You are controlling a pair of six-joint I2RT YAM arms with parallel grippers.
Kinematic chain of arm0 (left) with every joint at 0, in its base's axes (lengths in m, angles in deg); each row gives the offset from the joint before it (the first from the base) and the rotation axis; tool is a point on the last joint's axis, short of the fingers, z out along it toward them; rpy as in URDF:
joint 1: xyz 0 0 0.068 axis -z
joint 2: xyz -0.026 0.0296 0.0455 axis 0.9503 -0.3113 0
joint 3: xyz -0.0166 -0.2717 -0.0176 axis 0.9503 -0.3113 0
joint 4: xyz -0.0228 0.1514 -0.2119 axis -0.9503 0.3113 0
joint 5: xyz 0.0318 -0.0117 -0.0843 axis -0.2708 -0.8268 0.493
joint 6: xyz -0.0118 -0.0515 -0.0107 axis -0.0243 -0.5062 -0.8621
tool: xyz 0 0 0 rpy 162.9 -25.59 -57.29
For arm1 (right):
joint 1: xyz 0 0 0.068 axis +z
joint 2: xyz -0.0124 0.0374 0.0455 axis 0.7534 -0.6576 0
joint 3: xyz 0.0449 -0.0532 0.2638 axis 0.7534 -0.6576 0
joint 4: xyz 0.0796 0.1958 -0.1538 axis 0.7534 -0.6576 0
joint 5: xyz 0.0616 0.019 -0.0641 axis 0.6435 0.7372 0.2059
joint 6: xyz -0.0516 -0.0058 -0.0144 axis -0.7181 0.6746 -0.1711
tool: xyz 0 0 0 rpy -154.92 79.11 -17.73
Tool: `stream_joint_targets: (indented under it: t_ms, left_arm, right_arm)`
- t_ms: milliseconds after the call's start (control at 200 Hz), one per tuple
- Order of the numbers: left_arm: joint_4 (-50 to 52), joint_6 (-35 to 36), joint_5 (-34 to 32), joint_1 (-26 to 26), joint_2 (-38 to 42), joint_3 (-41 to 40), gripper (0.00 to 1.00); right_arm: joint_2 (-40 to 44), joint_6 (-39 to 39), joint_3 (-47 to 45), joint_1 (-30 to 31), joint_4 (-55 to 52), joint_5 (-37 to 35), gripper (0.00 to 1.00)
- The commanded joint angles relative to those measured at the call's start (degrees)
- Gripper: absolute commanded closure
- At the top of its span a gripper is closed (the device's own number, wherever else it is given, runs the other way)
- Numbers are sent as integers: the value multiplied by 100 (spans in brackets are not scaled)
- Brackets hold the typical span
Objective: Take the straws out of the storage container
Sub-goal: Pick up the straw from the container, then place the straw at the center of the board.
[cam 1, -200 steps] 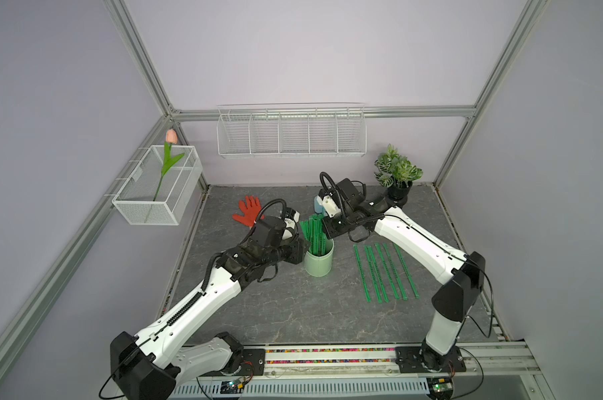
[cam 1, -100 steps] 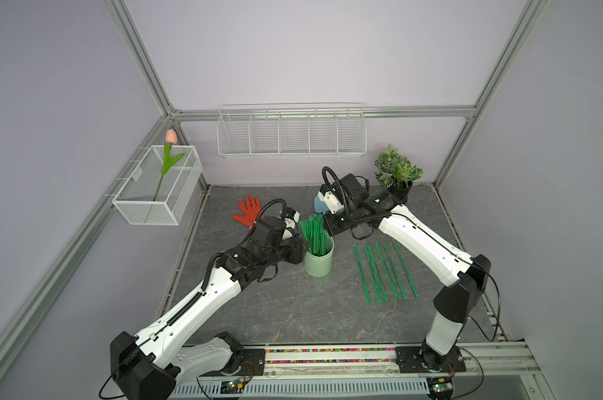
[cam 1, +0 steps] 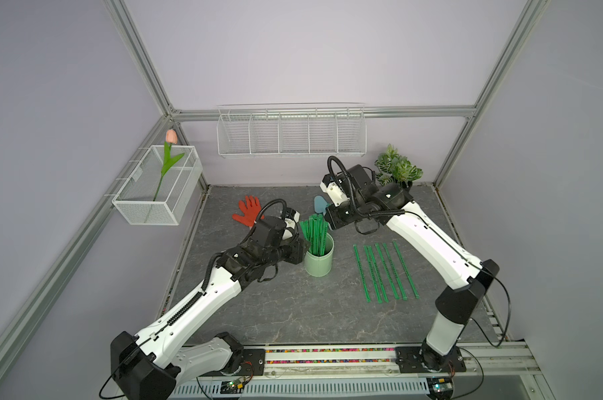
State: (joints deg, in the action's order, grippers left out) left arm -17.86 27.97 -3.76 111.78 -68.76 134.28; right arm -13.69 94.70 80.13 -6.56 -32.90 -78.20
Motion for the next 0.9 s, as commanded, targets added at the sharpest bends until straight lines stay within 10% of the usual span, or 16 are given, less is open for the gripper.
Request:
stream_joint_targets:
  t_ms: [0,435,895]
  left_arm:
    - [0,-23,34,15,-25,22,45]
    - [-18,-43,52,13,-35,22,45]
    - [17,-47,52,16,-44,39,45]
  right_arm:
    - [457,-158,299,-96,-444,-12,90]
    - [1446,-332,597,-816,-1638,145,90]
    - [84,-501,-434,-1226,-2605,403,90]
